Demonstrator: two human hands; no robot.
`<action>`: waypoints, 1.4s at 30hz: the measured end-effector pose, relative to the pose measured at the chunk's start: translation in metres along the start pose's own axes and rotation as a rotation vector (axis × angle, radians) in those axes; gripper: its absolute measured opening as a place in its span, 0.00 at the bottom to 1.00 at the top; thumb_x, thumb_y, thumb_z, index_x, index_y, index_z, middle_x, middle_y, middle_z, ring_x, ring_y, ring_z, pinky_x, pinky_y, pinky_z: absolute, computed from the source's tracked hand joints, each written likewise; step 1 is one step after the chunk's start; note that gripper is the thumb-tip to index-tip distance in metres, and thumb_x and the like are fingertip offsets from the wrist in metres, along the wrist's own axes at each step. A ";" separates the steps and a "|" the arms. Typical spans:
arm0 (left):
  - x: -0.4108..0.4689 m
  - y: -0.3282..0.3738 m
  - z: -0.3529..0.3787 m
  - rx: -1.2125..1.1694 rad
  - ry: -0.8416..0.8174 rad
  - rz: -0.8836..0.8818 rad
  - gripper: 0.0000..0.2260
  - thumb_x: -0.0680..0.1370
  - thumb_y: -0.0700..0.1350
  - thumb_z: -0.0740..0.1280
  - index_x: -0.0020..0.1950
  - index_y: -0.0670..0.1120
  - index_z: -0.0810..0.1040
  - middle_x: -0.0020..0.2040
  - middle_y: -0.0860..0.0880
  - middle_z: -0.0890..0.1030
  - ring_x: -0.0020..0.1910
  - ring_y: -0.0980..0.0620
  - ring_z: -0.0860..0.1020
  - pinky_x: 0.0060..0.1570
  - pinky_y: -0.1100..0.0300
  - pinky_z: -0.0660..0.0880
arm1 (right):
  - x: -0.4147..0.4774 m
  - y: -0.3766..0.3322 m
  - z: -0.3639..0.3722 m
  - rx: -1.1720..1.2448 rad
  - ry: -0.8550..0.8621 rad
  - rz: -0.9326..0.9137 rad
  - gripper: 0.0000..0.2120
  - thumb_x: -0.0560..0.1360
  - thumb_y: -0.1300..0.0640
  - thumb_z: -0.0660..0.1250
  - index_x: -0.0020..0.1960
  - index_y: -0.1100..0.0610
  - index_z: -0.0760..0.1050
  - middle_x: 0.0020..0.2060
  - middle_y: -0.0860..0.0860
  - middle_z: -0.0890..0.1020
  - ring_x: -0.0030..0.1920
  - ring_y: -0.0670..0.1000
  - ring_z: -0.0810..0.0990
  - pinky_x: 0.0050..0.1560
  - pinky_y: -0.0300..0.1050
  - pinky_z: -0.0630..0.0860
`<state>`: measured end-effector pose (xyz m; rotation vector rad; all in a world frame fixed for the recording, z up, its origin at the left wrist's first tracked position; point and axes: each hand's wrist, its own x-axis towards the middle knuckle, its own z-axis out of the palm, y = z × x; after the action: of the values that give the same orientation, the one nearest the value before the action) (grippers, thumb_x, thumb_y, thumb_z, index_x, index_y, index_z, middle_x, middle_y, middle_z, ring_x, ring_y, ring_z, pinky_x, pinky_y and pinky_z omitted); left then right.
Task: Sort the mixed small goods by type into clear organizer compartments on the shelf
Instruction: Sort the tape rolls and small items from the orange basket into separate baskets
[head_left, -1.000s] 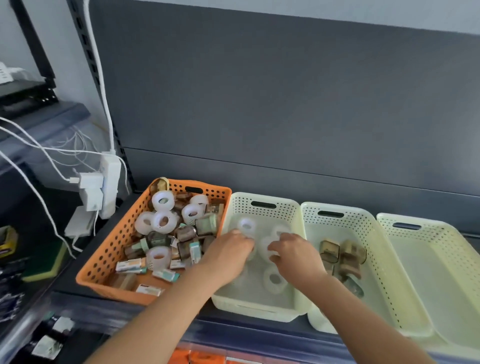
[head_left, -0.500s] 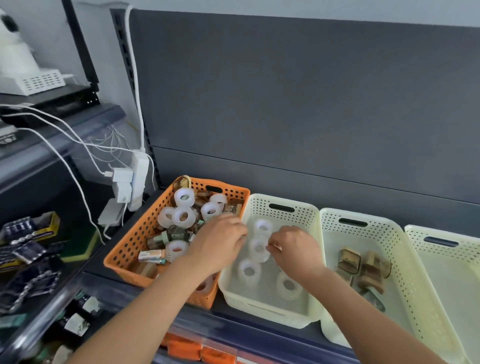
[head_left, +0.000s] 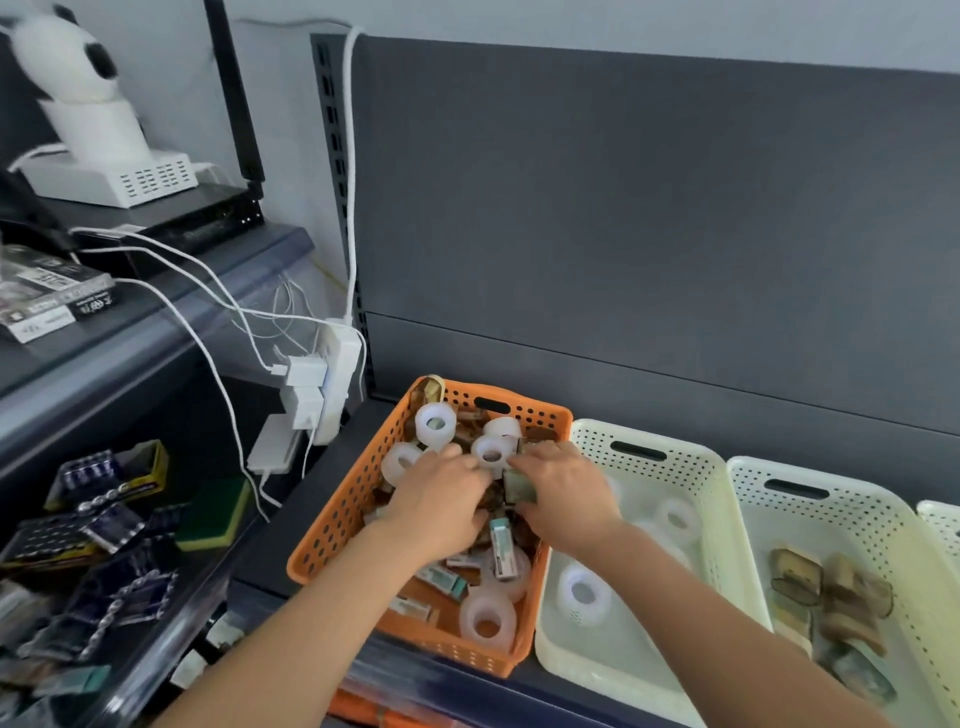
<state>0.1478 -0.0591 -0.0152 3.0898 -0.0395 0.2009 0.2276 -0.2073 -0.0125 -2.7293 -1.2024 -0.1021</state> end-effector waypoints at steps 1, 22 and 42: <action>0.001 -0.001 0.001 0.015 0.001 0.030 0.10 0.74 0.50 0.66 0.53 0.48 0.77 0.50 0.51 0.76 0.53 0.50 0.71 0.48 0.55 0.68 | 0.003 -0.001 0.002 -0.018 -0.001 0.018 0.20 0.73 0.57 0.65 0.65 0.49 0.73 0.60 0.49 0.75 0.61 0.53 0.69 0.59 0.46 0.71; 0.057 0.080 -0.041 -0.707 0.355 0.124 0.16 0.75 0.38 0.66 0.61 0.49 0.75 0.54 0.54 0.76 0.49 0.57 0.73 0.47 0.66 0.68 | -0.070 0.057 -0.041 0.390 0.531 0.337 0.19 0.69 0.55 0.74 0.58 0.51 0.75 0.47 0.44 0.76 0.45 0.46 0.74 0.44 0.40 0.71; 0.124 0.264 0.039 0.082 -0.066 0.331 0.14 0.76 0.37 0.63 0.60 0.44 0.78 0.61 0.47 0.73 0.62 0.46 0.71 0.63 0.52 0.65 | -0.162 0.231 -0.025 0.129 0.234 0.599 0.12 0.73 0.61 0.65 0.57 0.55 0.74 0.56 0.50 0.75 0.53 0.54 0.76 0.52 0.45 0.73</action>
<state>0.2686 -0.3269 -0.0260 3.1493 -0.5607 0.1127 0.2885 -0.4828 -0.0350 -2.7351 -0.2959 -0.2486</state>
